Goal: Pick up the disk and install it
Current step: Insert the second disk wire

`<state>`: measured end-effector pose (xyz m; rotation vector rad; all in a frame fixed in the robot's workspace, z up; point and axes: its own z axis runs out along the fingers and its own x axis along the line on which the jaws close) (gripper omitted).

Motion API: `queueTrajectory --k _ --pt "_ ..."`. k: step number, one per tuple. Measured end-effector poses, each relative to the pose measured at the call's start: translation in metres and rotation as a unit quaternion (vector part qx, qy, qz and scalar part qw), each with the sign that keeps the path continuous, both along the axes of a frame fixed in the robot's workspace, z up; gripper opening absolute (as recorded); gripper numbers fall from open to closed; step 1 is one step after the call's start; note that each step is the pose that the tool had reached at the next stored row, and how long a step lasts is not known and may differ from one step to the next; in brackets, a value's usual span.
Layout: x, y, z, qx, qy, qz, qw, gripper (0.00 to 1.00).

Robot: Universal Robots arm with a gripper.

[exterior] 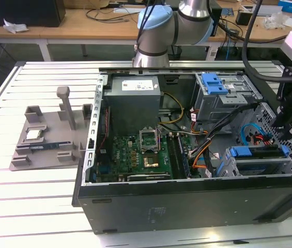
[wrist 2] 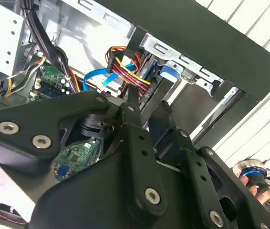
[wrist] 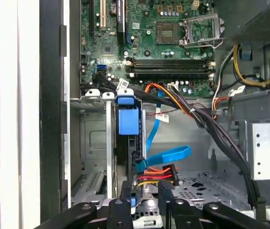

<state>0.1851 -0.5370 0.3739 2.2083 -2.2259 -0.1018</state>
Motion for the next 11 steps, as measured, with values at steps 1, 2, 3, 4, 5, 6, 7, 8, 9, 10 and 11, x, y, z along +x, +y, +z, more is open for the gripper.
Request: queueTrajectory --k 1,2,3,4,5,6,7,8,9,10,11 --pt "-0.001 -0.0003 -0.0003 0.0 0.0 0.006 1.0 0.36" --pt "-0.002 -0.0017 -0.0008 0.0 0.0 0.019 0.9998 0.36" --pt "-0.003 -0.0026 -0.0017 0.0 0.0 0.026 0.9997 0.36" --pt "-0.005 -0.0035 -0.0025 0.0003 0.0 0.031 0.9995 0.36" --pt "-0.006 -0.0045 -0.003 0.0005 0.0 0.034 0.9994 0.36" --pt "-0.008 -0.0053 -0.0036 0.0006 0.0 0.036 0.9993 0.36" --pt "-0.01 -0.0064 -0.0042 0.0005 0.0 0.039 0.9992 0.36" --pt "-0.013 -0.0078 -0.0054 0.0006 0.0 0.044 0.999 0.36" --pt "-0.014 -0.0083 -0.0058 0.0005 0.0 0.046 0.9989 0.36" --pt "-0.017 -0.0089 -0.0065 0.0007 0.0 0.049 0.9988 0.36" --pt "-0.02 -0.0098 -0.0073 0.0008 0.0 0.054 0.9986 0.36"
